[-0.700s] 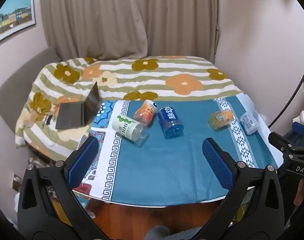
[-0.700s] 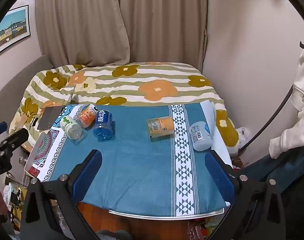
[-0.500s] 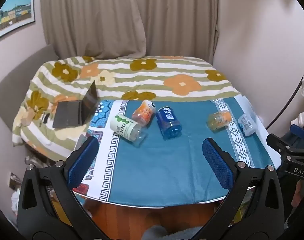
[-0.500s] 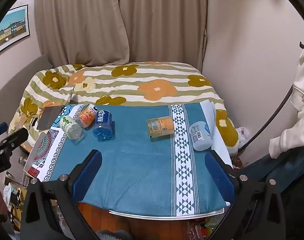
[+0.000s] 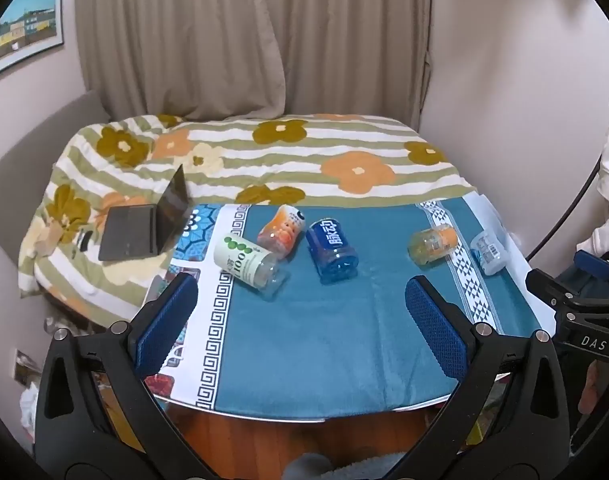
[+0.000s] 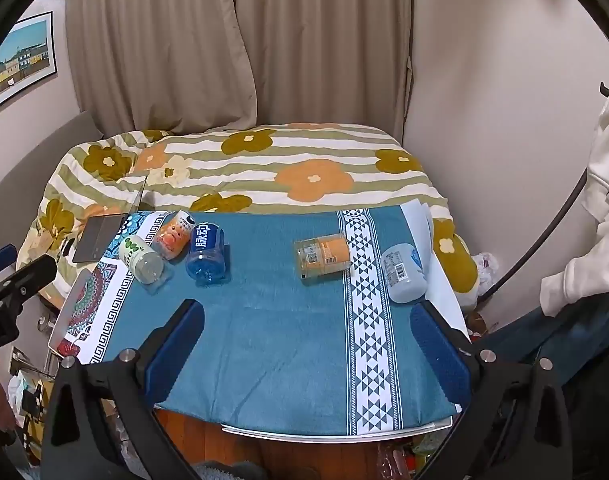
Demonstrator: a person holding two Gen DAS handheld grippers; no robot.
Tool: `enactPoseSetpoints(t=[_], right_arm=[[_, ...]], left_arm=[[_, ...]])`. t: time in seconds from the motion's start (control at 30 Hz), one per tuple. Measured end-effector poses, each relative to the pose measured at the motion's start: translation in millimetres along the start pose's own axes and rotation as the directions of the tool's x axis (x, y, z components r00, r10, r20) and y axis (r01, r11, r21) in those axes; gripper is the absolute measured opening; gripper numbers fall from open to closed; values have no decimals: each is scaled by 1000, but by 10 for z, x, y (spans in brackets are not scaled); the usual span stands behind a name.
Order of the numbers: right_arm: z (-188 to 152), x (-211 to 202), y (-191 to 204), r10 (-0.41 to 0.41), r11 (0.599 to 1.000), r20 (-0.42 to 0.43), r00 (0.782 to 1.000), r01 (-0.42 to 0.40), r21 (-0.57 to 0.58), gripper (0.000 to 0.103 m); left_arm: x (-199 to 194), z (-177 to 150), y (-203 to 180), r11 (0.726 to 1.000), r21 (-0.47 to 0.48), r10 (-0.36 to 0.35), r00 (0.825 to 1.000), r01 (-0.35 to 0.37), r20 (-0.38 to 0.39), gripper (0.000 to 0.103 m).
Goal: Flip cup upright
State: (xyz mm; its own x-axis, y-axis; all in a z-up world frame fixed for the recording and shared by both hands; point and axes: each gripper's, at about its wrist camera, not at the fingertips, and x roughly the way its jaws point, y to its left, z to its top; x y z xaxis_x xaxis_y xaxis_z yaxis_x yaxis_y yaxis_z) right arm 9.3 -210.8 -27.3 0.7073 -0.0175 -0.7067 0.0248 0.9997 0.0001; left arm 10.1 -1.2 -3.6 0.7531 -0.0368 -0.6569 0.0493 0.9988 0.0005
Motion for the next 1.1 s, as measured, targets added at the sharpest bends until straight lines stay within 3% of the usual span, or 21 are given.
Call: enactPoseSetpoints(t=[1.1], right_arm=[[26, 46, -15, 0, 1000, -4, 1000, 0, 9, 103]], left_arm=[[77, 22, 64, 1000, -10, -18, 1000, 18, -8, 103]])
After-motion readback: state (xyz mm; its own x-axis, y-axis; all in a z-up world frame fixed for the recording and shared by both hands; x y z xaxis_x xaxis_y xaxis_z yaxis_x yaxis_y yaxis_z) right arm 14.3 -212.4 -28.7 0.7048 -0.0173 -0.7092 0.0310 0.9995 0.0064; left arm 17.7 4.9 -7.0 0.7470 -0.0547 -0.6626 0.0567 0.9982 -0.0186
